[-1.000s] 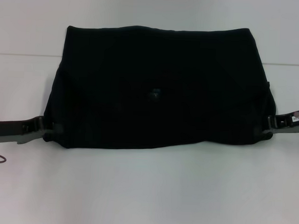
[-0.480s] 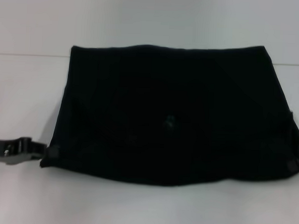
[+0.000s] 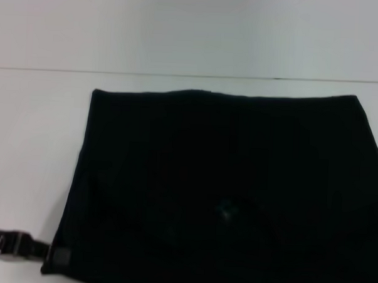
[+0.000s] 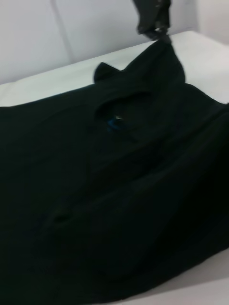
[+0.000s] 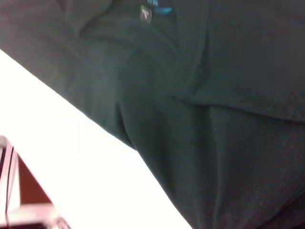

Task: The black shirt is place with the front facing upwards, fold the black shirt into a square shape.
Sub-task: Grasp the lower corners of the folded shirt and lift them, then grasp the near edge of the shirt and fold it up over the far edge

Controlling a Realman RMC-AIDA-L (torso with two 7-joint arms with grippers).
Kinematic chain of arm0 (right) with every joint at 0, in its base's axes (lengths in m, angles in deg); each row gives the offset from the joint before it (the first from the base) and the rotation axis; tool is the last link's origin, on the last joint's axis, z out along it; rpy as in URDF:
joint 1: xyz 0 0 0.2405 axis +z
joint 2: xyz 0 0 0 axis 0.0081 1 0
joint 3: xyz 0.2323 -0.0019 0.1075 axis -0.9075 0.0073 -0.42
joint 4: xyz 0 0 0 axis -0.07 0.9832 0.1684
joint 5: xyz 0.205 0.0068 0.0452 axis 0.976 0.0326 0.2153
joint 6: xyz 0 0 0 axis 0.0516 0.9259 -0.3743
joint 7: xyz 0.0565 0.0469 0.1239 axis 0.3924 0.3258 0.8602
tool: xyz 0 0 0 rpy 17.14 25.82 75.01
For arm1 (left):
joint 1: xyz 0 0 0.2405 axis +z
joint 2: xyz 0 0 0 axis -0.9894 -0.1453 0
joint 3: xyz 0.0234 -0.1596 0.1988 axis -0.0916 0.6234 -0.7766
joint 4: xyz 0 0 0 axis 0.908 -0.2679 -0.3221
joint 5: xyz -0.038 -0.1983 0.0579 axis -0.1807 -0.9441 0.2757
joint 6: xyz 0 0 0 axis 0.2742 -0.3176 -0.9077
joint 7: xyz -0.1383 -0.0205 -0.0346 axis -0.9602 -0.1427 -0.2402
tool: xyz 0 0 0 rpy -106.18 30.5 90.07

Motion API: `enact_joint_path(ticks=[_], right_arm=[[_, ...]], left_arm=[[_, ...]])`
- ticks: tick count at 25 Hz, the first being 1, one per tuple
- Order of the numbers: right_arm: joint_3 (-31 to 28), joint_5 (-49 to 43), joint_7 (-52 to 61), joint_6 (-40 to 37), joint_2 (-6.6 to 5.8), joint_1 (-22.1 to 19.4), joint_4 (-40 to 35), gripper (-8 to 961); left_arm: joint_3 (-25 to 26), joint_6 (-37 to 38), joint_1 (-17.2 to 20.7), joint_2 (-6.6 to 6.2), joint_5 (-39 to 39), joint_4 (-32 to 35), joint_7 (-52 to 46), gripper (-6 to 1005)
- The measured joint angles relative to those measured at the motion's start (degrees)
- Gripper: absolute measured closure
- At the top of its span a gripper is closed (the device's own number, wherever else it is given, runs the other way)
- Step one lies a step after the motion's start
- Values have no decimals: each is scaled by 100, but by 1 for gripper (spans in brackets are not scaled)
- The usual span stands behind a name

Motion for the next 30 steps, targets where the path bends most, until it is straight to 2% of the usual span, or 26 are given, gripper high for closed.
enact_joint_path(ticks=[7,11,16,21,26,30], right_arm=[[-294,-162,-94,-138,-46,-105,-34,941],[-707,-156,-20,18,-32,-59,-15,941],[-1288,-150,419,483,-99,28,7,940],[-2008,-3,807,737,-108,236,-22,940],[-2148,665,1335,1383,-104,317,8,940],[-2161,1305,1477,2033,-30,280,87,940]], left_arm=[[63,343,-33,-16,408,87,151,940],[698,312,-112,-67,388,88,136,935],[1532,109,-308,-111,386,59,65,929],[1896,-525,-693,-62,376,33,-99,923],[1919,-1526,-1063,44,168,18,-311,917],[1899,-2237,-1219,189,-120,9,-338,912]])
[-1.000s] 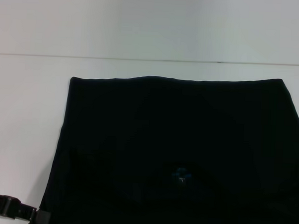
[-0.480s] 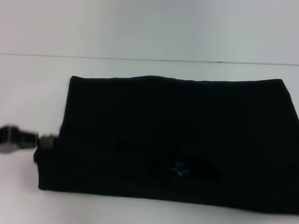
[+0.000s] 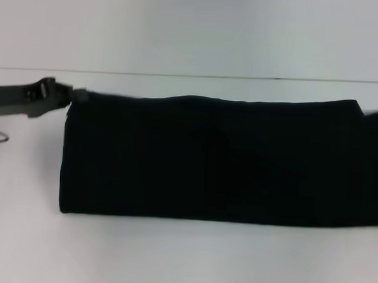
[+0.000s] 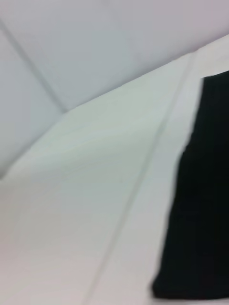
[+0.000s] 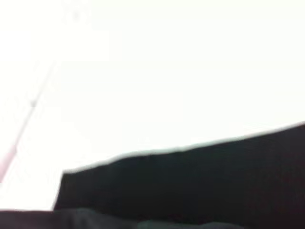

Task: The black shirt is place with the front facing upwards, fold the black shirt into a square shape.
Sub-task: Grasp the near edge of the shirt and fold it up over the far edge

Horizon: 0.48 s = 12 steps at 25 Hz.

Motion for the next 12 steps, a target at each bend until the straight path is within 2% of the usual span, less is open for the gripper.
enact_joint_path(ticks=[4,7,12], right_arm=[[24,694,-208,628,34,-15,333,941],[53,869,-446,978,73,65,560,933],[97,880,-576,1760,281,197,654,914]], left_arm=[[-39,-570,-139,209,-144,-2,118,907],[-34,-900,-243,366,-159,-7,258,904],[-29,-1302,-278,484,-359,-9,359,898]])
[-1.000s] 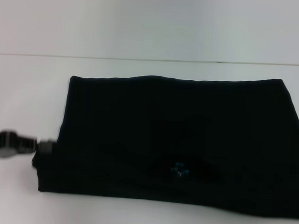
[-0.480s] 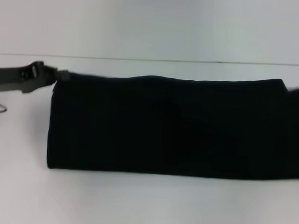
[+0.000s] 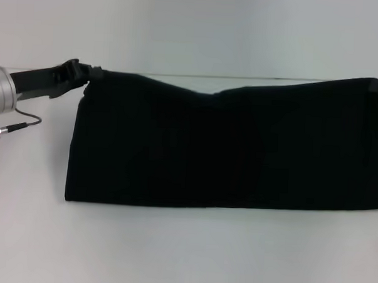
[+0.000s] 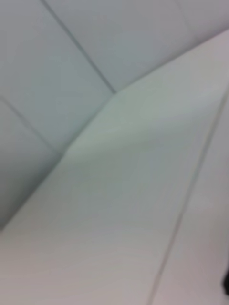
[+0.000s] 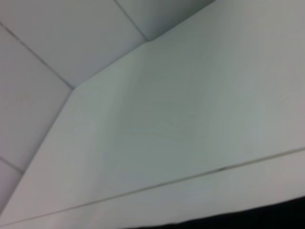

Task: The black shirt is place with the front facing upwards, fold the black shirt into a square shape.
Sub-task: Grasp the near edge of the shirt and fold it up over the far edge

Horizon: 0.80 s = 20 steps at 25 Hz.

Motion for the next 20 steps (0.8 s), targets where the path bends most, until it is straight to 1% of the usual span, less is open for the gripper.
enact_joint_path(ticks=[1,3,7,10,12,13,16,17,18,20], right_arm=[[11,1,-38,141,33,18,6,910],[26,3,-106,399,110,57,14,903],[27,71,-161,819,225,118,14,887],[33,189,-303,1168,361,169,16,876],[35,302,-496,1440,482,205,17,868],[35,377,-666,1619,563,229,20,864],[35,570,-1188,2181,808,296,44,853],[35,613,-1357,2391,880,321,71,849],[35,655,-1556,2652,953,361,125,845],[41,698,-1888,3070,1057,444,288,838]], left_arm=[[-5,-200,25,62,-292,-7,124,896],[-9,-322,43,80,-464,-35,194,894],[-8,-615,34,86,-696,-182,335,889],[-14,-819,-23,95,-762,-292,491,886],[-18,-972,-63,141,-811,-349,653,883],[-15,-1085,-81,176,-830,-361,714,882],[-10,-1597,-105,334,-959,-363,780,878],[-16,-1828,-115,415,-1038,-372,830,877],[-23,-1957,-124,459,-1084,-384,892,876],[-23,-2206,-158,568,-1214,-420,1179,873]])
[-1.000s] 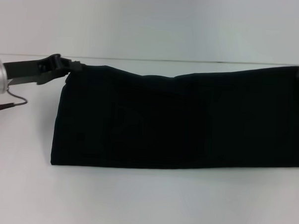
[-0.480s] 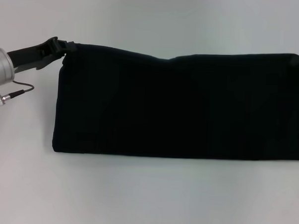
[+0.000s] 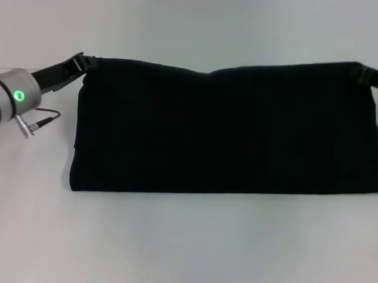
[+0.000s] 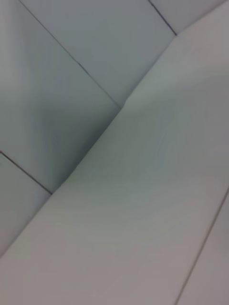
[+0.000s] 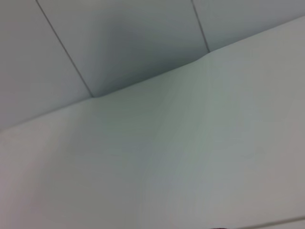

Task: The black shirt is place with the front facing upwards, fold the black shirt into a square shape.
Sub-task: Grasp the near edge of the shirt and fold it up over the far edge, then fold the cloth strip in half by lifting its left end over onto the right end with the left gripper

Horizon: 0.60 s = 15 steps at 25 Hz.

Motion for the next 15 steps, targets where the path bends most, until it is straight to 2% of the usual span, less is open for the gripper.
enact_joint_path(ticks=[1,4,8,11,13,15], right_arm=[[19,25,-293,347,40,75,196,834],[33,56,-522,613,58,117,366,822],[41,402,-750,966,80,89,526,807],[43,793,-872,1010,70,-38,523,691],[44,943,-899,847,45,-148,482,614],[58,988,-915,337,-12,-300,427,550]], left_arm=[[0,-91,-12,63,-45,-15,139,872],[1,-383,-46,183,-126,-38,365,868],[1,-783,-53,234,-301,-155,405,864],[9,-830,4,209,-386,-229,371,860],[30,-548,105,154,-400,-241,353,766],[20,23,254,25,-448,-259,218,673]])
